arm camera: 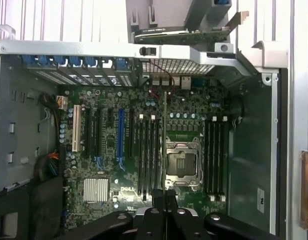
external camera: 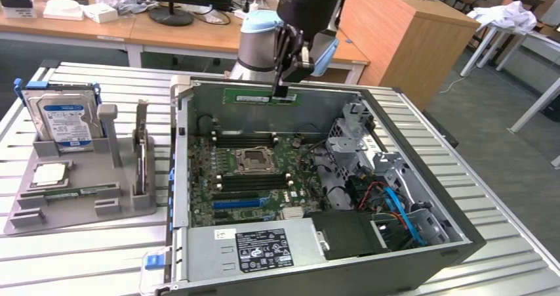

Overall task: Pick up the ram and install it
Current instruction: 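Pick up the ram and move it above insertion slot, then insert the ram into the slot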

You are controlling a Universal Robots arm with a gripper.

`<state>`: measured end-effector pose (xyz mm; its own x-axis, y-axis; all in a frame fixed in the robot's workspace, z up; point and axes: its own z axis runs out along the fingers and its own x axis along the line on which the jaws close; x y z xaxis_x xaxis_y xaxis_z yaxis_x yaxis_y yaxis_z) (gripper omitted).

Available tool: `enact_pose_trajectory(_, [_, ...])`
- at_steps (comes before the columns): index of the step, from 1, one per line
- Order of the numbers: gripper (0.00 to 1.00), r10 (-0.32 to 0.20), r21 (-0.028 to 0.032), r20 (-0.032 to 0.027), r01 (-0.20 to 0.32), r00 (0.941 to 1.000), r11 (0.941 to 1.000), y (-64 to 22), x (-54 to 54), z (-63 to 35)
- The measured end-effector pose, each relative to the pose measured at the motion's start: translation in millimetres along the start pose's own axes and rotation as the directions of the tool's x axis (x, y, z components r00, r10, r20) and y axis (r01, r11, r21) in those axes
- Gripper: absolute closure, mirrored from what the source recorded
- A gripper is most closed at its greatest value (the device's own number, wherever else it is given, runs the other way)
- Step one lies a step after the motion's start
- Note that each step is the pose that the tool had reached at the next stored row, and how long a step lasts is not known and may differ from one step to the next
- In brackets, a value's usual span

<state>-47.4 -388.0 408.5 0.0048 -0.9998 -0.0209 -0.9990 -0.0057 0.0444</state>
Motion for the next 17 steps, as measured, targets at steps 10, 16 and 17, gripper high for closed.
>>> enact_pose_trajectory(10, [0.88, 0.005, -0.0014, 0.0008, -0.005, 1.0, 1.0, -3.7, -0.3, 0.5])
enact_pose_trajectory(16, [0.88, 0.005, -0.0014, 0.0009, -0.005, 1.0, 1.0, -3.7, -0.3, 0.5])
enact_pose_trajectory(17, [0.88, 0.005, -0.0014, 0.0009, -0.005, 1.0, 1.0, -3.7, -0.3, 0.5])
